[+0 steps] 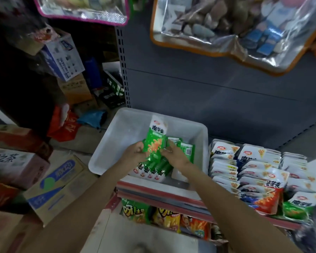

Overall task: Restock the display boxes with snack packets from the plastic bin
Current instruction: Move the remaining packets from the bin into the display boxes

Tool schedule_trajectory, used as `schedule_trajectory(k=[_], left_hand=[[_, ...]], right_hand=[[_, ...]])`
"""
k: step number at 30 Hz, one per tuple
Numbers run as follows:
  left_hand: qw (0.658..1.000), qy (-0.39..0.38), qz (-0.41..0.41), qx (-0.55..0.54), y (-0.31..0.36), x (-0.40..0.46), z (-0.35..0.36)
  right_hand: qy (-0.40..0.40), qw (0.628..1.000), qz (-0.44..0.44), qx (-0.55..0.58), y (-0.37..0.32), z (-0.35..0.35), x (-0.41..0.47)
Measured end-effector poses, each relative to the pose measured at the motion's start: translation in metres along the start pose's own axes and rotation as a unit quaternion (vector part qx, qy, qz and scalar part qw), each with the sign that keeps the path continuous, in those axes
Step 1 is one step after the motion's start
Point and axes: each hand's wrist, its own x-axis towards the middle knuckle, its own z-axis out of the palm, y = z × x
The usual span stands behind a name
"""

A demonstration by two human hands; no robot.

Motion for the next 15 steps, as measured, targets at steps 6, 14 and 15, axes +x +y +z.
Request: schedule_trajectory(k=[6,14,15], left_hand=[[0.995,-0.049,0.077,-0.038,0.037,-0.034,0.025],[0.982,-0.019,0.178,0.054,0.127,-0.047,0.154],[0.976,-0.014,0.193,0.1,0.138,-0.049,0.172]], right_hand=[[0.108,0.953,-0.044,0.28,-0.019,-0.05,-0.043],[0.243,0.919,-0.145,0.275,0.023,-0.175,-0.123],[0.257,0.916,-0.144,0.271,0.032,-0.189,-0.131]])
